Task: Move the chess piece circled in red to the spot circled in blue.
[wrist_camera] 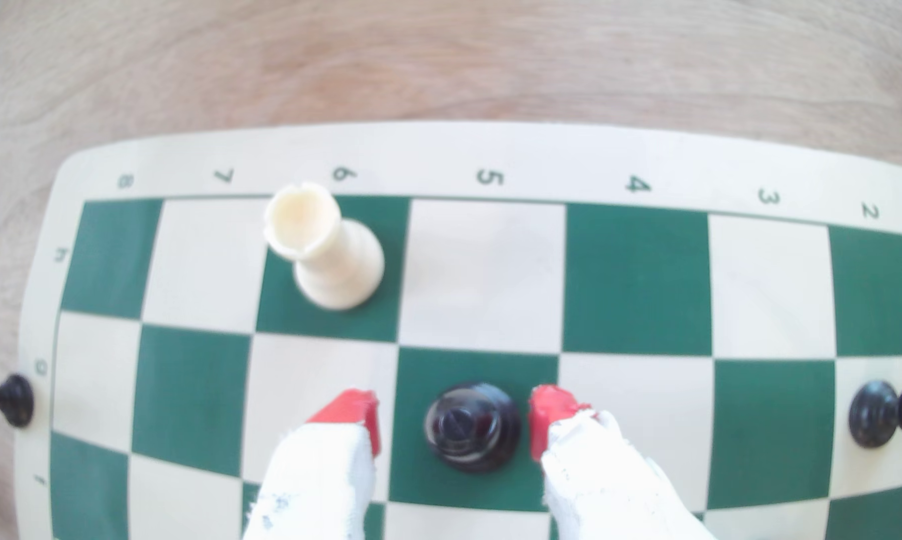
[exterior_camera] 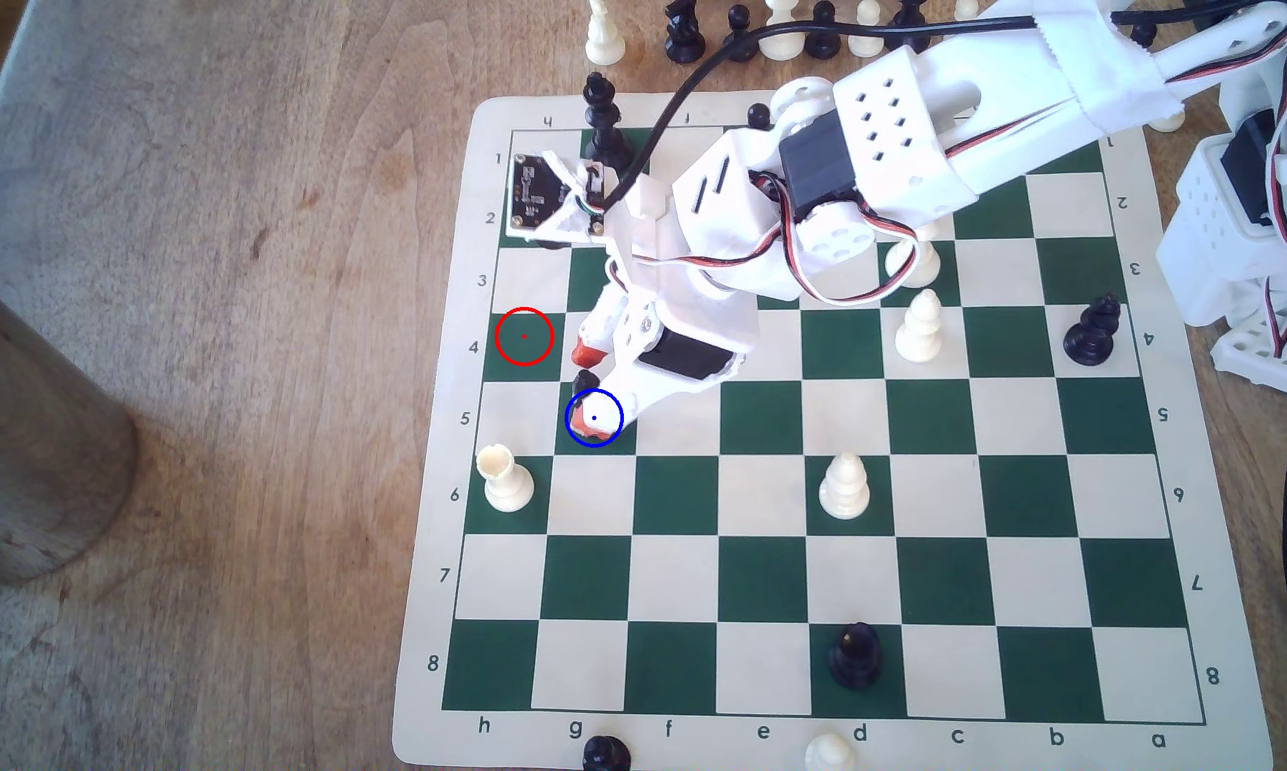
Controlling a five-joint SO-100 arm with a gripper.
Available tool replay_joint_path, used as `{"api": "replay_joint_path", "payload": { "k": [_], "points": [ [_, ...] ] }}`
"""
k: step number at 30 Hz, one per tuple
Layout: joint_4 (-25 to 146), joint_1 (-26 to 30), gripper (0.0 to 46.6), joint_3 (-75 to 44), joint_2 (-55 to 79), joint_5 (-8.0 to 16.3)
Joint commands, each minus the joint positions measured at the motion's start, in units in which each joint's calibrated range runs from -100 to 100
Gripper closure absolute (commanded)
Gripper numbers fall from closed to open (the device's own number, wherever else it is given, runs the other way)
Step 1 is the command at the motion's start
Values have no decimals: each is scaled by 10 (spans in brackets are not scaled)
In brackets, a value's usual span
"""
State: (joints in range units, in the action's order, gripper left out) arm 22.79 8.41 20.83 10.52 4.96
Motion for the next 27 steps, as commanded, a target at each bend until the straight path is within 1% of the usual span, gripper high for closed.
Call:
{"api": "replay_joint_path", "payload": {
  "k": [1,6,12,14,18,21,23,25,26,27],
  "points": [
    [10,2,216,-36,-22,2],
    [51,9,199,-34,-57,6],
    [149,25,189,-17,-146,7],
    [164,26,189,10,-179,7],
    [180,26,194,110,-284,10],
    [203,45,195,188,-385,17],
    [223,58,203,223,-439,19],
    [245,77,263,286,-526,21],
    [253,84,280,309,-558,22],
    [264,90,280,329,-590,24]
  ]
}}
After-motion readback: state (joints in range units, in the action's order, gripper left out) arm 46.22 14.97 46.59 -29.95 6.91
